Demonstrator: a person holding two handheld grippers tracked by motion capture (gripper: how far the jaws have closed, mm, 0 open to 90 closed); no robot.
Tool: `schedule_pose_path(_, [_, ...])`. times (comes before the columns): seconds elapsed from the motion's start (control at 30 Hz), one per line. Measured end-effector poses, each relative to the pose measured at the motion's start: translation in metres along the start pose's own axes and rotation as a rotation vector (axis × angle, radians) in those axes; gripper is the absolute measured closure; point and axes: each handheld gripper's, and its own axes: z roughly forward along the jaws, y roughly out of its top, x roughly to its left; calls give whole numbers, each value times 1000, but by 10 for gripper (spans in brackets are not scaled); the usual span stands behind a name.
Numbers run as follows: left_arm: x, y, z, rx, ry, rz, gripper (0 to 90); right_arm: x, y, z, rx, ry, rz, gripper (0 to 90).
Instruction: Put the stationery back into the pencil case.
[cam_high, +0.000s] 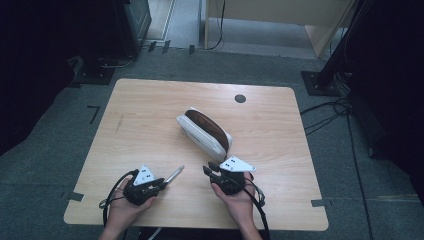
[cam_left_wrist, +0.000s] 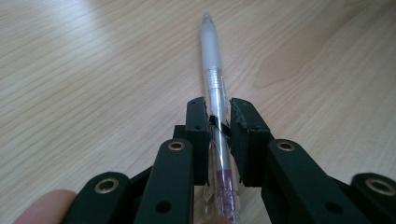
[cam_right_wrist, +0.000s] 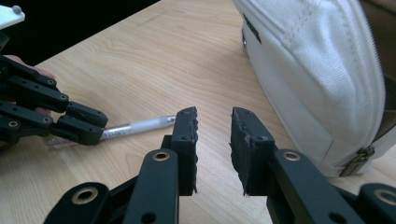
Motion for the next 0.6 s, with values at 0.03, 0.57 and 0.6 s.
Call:
schedule_pose_path(0.03, [-2, 1, 1, 2, -8, 10, 786, 0, -1, 0, 2, 0, 1, 712])
schedule_pose_path(0.57, [-22, 4, 10, 8, -100, 150, 748, 6, -18, 20, 64, 24, 7, 704])
schedule_pose_path(0.6, [-21, 4, 10, 4, -96, 141, 702, 6, -18, 21, 67, 27, 6, 703])
